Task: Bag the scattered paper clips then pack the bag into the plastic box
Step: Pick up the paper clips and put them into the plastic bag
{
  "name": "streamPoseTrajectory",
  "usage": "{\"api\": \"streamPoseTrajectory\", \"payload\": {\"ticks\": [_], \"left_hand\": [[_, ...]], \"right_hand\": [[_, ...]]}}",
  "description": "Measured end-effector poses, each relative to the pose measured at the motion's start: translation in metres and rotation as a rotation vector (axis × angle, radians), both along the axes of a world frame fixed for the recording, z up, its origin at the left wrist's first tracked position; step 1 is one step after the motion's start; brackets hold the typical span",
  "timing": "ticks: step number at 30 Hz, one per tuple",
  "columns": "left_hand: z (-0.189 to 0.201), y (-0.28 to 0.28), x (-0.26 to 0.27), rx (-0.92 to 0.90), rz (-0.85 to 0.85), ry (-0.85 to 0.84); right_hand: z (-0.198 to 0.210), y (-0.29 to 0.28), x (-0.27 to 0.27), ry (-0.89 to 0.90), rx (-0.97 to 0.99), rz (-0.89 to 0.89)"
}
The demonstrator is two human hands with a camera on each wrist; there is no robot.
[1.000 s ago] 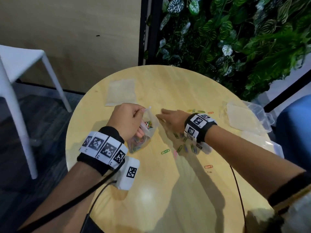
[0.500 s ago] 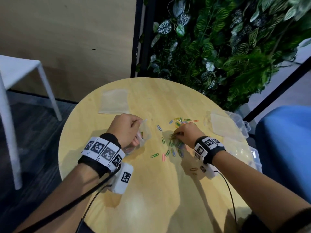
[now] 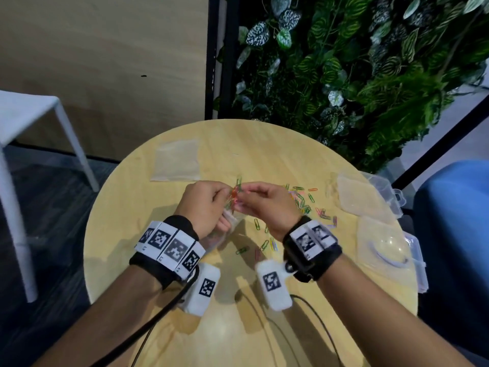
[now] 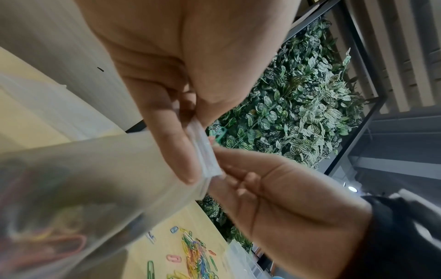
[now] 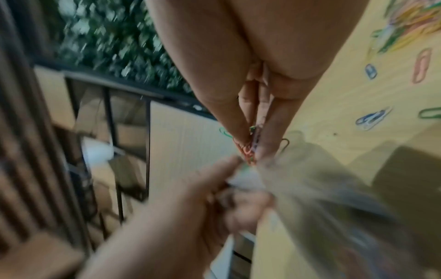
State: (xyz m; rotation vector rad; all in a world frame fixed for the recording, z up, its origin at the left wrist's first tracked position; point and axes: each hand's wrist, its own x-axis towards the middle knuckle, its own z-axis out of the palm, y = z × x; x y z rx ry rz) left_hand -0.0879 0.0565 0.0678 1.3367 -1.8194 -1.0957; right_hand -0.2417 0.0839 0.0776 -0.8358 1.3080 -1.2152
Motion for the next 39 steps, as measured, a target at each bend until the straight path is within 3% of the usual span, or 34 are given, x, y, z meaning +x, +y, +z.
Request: {"api": "streamPoseTrajectory", "payload": {"ticks": [4, 8, 11, 14, 17, 18, 20, 23, 26, 30, 34, 39], "left_hand": [[0.004, 0.003, -0.001, 0.049, -0.003, 0.033], [0.005, 0.006, -0.001, 0.042, -0.052, -0.016], [0.004, 0.004, -0.004, 0.068, -0.056, 0.000], [0.006, 0.003, 0.001, 0.061, -0.029, 0.010], [0.008, 0.001, 0.007, 0.029, -0.028, 0.008], [0.008, 0.001, 0.009, 0.018, -0.031, 0.004], [0.008, 0.001, 0.013, 0.010, -0.031, 0.005], [0.009, 0.002, 0.018, 0.026, -0.025, 0.019], [0.011, 0.003, 0.022, 0.037, -0.028, 0.032], [0.011, 0.002, 0.027, 0.035, -0.031, 0.029], [0.012, 0.000, 0.028, 0.054, -0.024, 0.026], [0.011, 0.000, 0.030, 0.053, -0.026, 0.025]], "right_hand": [[-0.028, 0.002, 0.009, 0.763, -0.200, 0.064], [-0.016, -0.004, 0.010, 1.179, -0.279, 0.171], [-0.003, -0.012, 0.006, 1.378, -0.271, 0.336], [0.014, -0.009, 0.004, 1.219, -0.243, 0.514], [0.025, -0.016, -0.016, 0.899, -0.218, 0.347], [0.023, -0.023, -0.028, 0.924, -0.222, 0.259], [0.009, -0.040, -0.062, 1.162, -0.184, 0.157], [-0.025, -0.062, -0.120, 1.446, 0.173, 0.198], [-0.051, -0.070, -0.152, 1.503, 0.434, 0.267], [-0.064, -0.073, -0.143, 1.510, 0.355, 0.369], [-0.061, -0.072, -0.119, 1.678, 0.226, 0.461], [-0.052, -0.067, -0.110, 1.718, 0.227, 0.378]]}}
